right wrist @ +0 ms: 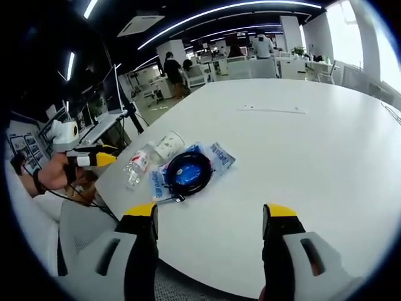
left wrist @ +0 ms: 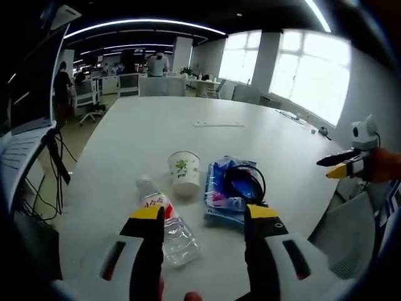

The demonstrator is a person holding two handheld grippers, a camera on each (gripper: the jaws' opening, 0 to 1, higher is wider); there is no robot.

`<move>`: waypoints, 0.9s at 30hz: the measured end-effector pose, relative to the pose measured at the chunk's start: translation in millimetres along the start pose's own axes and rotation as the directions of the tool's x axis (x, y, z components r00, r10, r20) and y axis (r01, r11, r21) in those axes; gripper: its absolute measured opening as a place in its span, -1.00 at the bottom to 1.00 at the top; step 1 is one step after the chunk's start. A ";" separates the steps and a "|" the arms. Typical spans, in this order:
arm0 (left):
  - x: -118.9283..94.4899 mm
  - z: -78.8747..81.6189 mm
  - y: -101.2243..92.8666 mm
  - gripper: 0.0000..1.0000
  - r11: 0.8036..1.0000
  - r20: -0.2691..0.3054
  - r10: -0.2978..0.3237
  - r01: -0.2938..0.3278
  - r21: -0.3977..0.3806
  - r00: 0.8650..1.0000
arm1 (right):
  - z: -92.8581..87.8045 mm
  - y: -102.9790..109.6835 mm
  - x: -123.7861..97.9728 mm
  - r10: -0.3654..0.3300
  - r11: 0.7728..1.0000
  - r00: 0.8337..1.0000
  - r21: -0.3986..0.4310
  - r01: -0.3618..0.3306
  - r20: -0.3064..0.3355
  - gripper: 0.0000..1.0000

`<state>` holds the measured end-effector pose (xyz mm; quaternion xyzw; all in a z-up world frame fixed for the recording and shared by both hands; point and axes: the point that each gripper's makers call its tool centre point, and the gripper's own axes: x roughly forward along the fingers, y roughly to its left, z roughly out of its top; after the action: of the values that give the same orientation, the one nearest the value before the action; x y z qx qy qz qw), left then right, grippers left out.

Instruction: Arrange the tabletop items into an orderly group along one side of the table until the central work area is clear of visible clutter.

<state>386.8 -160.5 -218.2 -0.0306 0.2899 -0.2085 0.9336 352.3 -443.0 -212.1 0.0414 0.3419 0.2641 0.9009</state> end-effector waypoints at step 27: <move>48.1 -25.8 53.2 -0.01 0.993 -0.210 0.111 -0.115 -0.007 0.971 | -7.0 -9.2 -9.5 -0.011 1.000 1.000 0.021 0.011 -0.004 0.33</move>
<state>428.1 -129.9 -274.5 -0.0011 0.3899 -0.1544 0.9078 346.0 -456.5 -214.1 0.0484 0.3463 0.2556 0.9013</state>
